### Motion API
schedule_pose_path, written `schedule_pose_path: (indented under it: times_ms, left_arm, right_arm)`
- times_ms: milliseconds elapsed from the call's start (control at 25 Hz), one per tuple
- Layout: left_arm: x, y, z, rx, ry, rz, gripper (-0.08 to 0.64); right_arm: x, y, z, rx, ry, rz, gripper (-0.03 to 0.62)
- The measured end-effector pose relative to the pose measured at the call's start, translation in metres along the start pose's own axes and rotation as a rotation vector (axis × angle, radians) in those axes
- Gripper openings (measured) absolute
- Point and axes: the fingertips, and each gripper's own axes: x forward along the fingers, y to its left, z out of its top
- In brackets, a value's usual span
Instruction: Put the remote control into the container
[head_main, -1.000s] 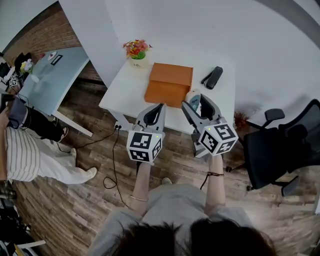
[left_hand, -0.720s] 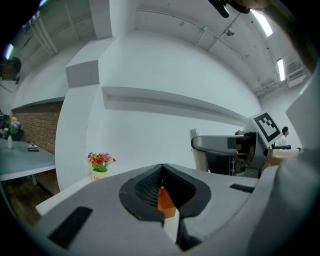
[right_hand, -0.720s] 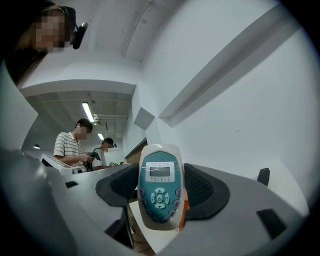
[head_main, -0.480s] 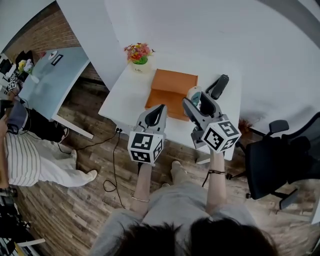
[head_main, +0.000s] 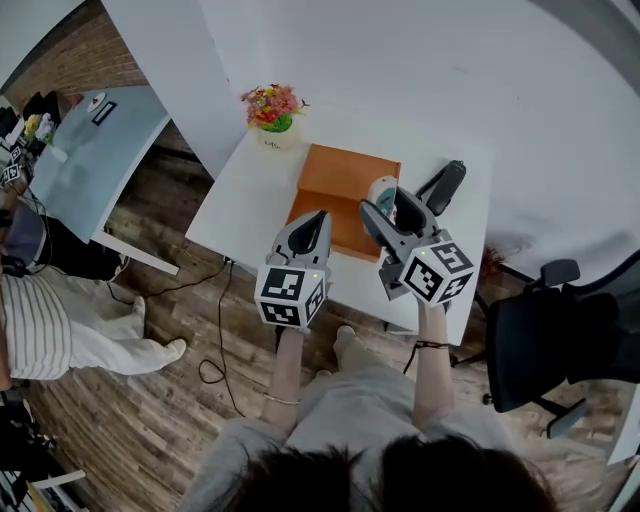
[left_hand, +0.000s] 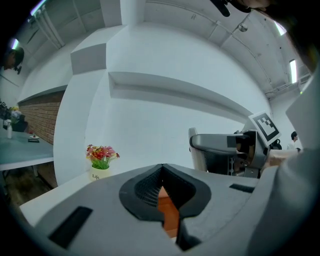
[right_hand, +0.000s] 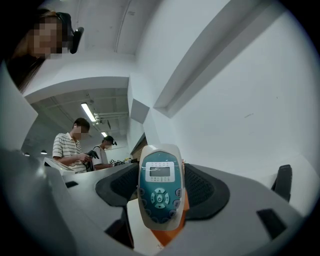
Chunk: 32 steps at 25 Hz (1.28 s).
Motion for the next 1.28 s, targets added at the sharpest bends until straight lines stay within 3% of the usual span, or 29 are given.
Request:
schedule_pose_path:
  times_ms: [440,760,1000,1280]
  left_arm:
    - [0.034,0.038,-0.03,-0.084,0.078,0.065,0.003]
    - [0.038,0.059,-0.062,-0.181,0.15,0.063,0.003]
    - [0.042,0.073,-0.09,-0.246,0.223,0.047,0.003]
    - [0.048,0.08,-0.102,-0.275,0.253,0.03,0.003]
  right_arm:
    - [0.055,-0.028,-0.036,-0.031,0.176,0.055,0.281]
    - [0.082,-0.029,-0.088,-0.072,0.419,0.069,0.281]
    - [0.093,-0.031,-0.141,-0.214,0.668,0.109,0.281]
    - [0.103,-0.032,-0.171,-0.215,0.799,0.154,0.281]
